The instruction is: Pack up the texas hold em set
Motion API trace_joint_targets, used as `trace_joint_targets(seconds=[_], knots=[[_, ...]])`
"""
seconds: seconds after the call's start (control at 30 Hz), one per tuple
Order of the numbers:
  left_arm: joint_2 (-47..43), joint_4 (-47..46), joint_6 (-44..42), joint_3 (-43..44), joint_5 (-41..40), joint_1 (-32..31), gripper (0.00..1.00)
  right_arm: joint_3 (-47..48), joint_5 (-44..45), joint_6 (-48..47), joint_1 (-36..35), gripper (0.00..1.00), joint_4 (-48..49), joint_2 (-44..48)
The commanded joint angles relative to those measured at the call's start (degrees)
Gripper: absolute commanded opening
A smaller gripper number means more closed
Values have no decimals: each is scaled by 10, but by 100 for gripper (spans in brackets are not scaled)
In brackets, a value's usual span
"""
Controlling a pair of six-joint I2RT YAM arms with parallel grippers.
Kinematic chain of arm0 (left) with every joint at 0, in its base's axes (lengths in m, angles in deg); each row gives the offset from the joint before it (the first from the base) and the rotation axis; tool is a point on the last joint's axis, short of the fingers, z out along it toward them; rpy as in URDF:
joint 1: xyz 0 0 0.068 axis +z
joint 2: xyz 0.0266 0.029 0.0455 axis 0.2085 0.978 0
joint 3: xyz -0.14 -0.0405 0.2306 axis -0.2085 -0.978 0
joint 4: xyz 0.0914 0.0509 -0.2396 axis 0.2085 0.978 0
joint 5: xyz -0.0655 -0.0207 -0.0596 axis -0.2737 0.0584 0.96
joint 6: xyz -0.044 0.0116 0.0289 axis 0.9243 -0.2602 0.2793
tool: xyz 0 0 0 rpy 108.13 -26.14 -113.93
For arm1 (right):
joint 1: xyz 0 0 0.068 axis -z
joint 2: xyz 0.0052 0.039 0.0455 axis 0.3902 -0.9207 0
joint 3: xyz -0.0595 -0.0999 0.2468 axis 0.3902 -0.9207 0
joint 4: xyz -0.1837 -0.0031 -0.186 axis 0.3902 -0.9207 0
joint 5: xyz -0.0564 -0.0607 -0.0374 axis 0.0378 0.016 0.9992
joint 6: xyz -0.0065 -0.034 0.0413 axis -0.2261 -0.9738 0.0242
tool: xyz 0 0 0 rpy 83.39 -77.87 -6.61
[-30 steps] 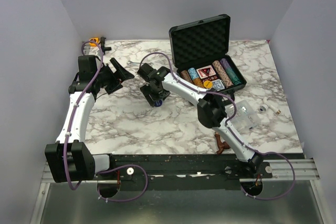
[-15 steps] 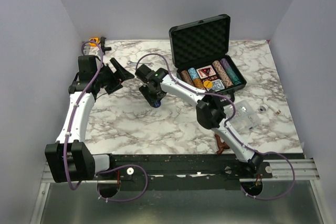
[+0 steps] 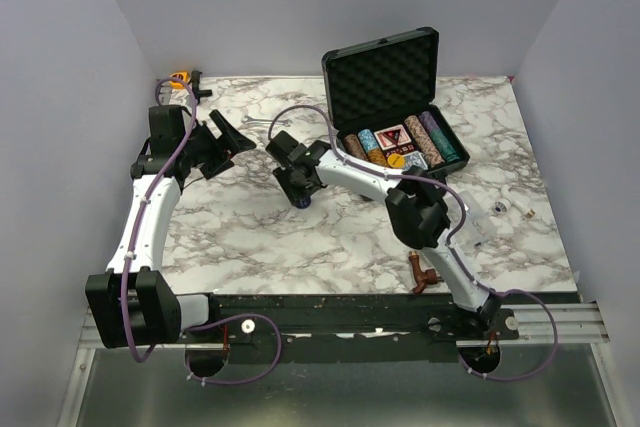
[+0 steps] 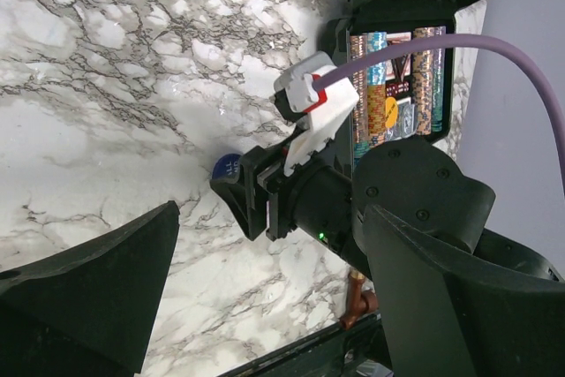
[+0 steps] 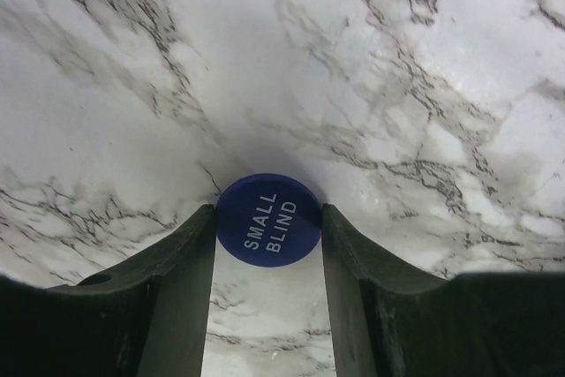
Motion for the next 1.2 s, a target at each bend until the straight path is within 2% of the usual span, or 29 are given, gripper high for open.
trace_joint_targets(seconds=[0.0,0.23,0.4,0.7,0.83,1.03,1.17], knots=[[0,-10,0,-9,15,4,84,-87,21,23,6,19,28,38],[1,-13,1,-10,18,4,84,-166,32,47,24,10,87,128],[2,-15,2,-11,20,4,84,-188,36,56,32,7,101,169],[6,-22,7,-15,30,4,84,-199,36,82,75,7,117,229],[7,-25,8,-17,32,4,84,-207,27,67,93,7,119,241],[22,-25,2,-16,30,4,85,-223,-39,68,93,11,135,232],[29,17,-14,-13,-32,2,87,-242,-77,74,93,11,153,239]])
